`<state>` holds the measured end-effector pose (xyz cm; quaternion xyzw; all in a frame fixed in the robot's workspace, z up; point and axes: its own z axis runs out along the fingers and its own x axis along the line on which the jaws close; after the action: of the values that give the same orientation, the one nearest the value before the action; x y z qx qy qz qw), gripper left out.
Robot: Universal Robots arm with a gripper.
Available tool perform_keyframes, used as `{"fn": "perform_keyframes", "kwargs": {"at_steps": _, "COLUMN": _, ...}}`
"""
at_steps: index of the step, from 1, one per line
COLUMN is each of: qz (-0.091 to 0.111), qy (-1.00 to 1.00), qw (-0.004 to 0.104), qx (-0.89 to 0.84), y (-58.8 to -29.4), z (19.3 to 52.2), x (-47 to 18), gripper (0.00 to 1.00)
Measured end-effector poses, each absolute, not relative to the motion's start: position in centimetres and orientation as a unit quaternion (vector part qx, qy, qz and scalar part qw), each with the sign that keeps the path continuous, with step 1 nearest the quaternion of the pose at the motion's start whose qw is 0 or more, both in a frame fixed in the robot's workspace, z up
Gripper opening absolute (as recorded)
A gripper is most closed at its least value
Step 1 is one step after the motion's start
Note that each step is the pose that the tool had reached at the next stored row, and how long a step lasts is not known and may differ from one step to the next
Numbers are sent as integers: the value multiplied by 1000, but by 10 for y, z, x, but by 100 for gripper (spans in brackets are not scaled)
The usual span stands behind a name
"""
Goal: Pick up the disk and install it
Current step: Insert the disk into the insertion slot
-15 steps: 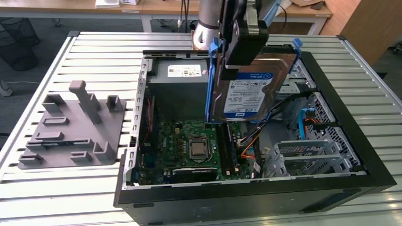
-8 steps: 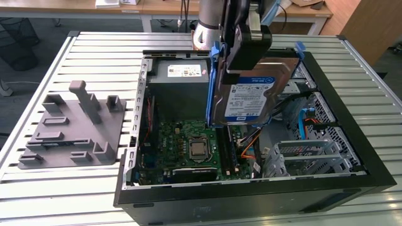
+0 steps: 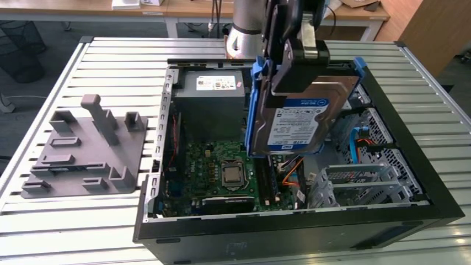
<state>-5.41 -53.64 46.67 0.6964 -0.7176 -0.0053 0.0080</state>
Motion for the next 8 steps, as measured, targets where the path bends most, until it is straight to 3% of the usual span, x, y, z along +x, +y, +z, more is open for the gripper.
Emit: {"fn": "perform_keyframes", "kwargs": {"at_steps": 8, "qz": -4, "qy": -718, "qw": 9, "qx": 696, "y": -543, "z": 466, "x": -43, "gripper": 37}}
